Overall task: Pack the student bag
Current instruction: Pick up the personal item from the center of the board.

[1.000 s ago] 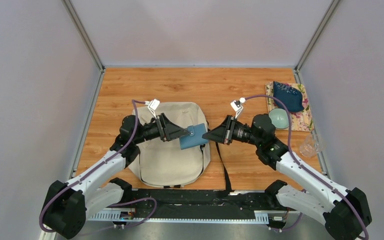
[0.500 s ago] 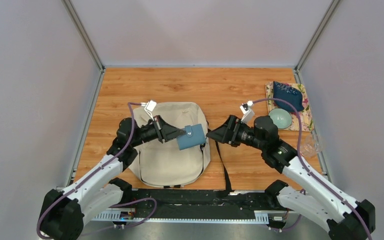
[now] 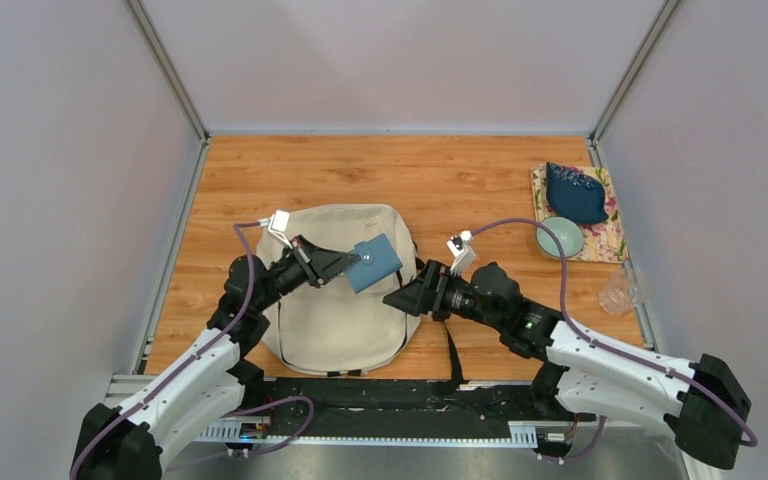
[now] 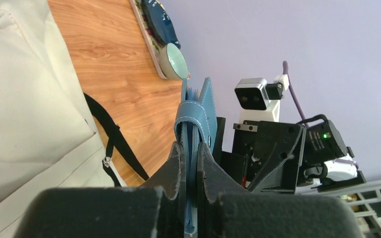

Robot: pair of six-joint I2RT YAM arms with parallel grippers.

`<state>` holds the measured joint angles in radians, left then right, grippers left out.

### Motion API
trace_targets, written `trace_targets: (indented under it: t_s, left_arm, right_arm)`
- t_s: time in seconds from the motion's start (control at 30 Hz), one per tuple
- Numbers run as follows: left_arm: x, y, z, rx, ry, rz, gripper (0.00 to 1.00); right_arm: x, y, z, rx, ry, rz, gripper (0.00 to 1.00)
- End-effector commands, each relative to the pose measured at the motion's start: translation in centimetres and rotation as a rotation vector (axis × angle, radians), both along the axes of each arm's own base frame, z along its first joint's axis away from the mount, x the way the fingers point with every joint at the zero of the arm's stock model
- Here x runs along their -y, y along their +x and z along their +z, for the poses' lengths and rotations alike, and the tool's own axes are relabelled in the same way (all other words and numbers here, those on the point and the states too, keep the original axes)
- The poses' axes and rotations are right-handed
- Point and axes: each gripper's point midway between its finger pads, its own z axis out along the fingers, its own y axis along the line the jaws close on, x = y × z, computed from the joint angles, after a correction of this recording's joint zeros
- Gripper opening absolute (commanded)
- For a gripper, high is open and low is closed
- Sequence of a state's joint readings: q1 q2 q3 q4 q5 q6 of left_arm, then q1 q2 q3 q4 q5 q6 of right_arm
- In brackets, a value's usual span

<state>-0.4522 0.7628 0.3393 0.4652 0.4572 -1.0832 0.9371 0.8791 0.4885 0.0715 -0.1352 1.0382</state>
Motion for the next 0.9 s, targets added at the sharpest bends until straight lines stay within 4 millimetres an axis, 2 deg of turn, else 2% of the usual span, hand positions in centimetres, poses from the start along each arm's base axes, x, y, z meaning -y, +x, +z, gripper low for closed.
trace_targets:
  t_s: [0.0, 0.03, 0.1, 0.27, 0.37, 0.4, 0.57, 0.73, 0.87]
  left_arm:
    - [-0.6, 0.0, 2.6, 0.037, -0.122, 0.044, 0.0]
    - [-0.7, 0.0, 2.9, 0.045, -0.137, 0.05, 0.0]
    - [-0.8, -0.1, 2.7, 0.026, -0.159, 0.054, 0.0]
    - [-1.0, -0.2, 3.0, 0.013, -0.203, 0.059, 0.0]
    - [-0.9, -0.3, 2.5, -0.004, -0.211, 0.054, 0.0]
    - [-1.0, -0.4, 2.4, -0.005, -0.216, 0.053, 0.0]
    - [-1.1, -0.6, 2.0, -0.017, -0.233, 0.051, 0.0]
    - [-1.1, -0.6, 2.0, -0.016, -0.242, 0.05, 0.0]
    - [-1.0, -0.8, 2.2, -0.014, -0.25, 0.035, 0.0]
  right_arm:
    - [-2.2, 2.2, 6.1, 0.138, 0.172, -0.052, 0.89]
    - [-2.6, 2.5, 6.6, 0.143, 0.182, -0.053, 0.89]
    - [-3.5, 3.3, 5.9, 0.126, 0.169, -0.061, 0.89]
    - [-5.2, 4.3, 5.8, 0.114, 0.214, -0.064, 0.87]
    - [-5.5, 4.5, 7.0, 0.146, 0.256, -0.059, 0.81]
    - [-5.7, 4.5, 7.1, 0.151, 0.261, -0.055, 0.75]
    - [-5.6, 4.8, 8.2, 0.191, 0.291, -0.064, 0.65]
    - [-5.8, 4.9, 8.3, 0.196, 0.294, -0.058, 0.52]
    - [-6.0, 5.0, 8.1, 0.188, 0.299, -0.054, 0.51]
